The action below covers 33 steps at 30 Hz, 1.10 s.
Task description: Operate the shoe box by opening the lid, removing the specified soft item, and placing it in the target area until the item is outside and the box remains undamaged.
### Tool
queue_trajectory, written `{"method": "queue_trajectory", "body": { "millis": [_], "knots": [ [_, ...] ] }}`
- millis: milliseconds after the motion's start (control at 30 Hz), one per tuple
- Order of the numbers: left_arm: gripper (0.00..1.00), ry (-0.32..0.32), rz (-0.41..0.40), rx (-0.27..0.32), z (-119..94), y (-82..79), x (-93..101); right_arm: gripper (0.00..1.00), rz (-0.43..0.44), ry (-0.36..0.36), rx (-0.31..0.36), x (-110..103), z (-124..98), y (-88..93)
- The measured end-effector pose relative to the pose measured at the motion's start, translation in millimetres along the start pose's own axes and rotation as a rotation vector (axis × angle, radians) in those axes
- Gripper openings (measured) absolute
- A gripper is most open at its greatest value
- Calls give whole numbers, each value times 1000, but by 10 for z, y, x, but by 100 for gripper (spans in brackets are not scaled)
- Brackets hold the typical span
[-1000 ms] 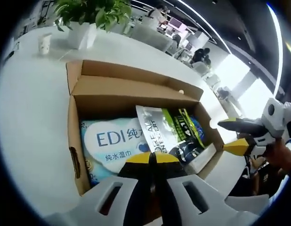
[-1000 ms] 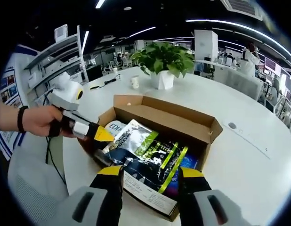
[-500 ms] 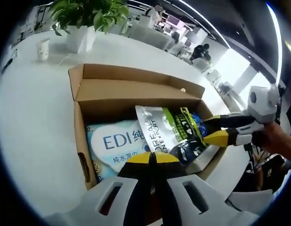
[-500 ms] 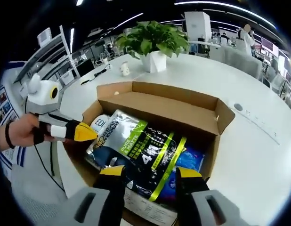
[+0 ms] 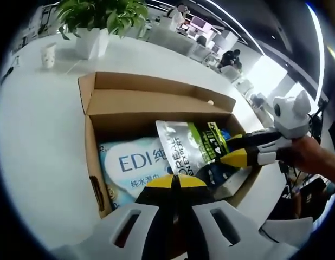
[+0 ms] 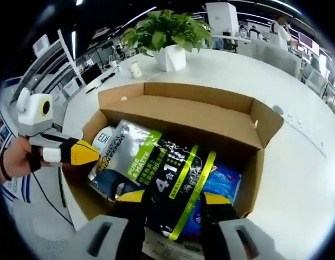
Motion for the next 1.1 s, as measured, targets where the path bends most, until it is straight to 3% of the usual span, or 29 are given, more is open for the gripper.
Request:
{"method": "queue_trajectory", "body": {
  "millis": [167, 300, 533, 800, 1100],
  "knots": [
    [0, 24, -30, -6, 4, 14, -14, 28, 36, -1, 28, 32, -26, -25],
    [0, 46, -68, -2, 14, 28, -20, 20, 113, -5, 52, 131, -17, -41],
    [3, 100, -174, 12, 19, 48, -33, 11, 132, -3, 60, 126, -10, -27],
    [3, 97, -151, -18, 39, 5, 16, 0, 131, 14, 76, 175, 11, -34],
    [0, 71, -129, -17, 49, 1, 38, 0, 179, -4, 96, 182, -10, -49]
  ]
}}
Point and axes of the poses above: the point that each gripper's makers call its tool centre point, and the gripper's own axes: z roughly forward along the fingers, x roughly to its right, y roughly out of its underside, the point moved 8 cm from there along -z, roughly backward along the fingers, and after that the axes turned 13 degrees about z, right-handed, at the moved point
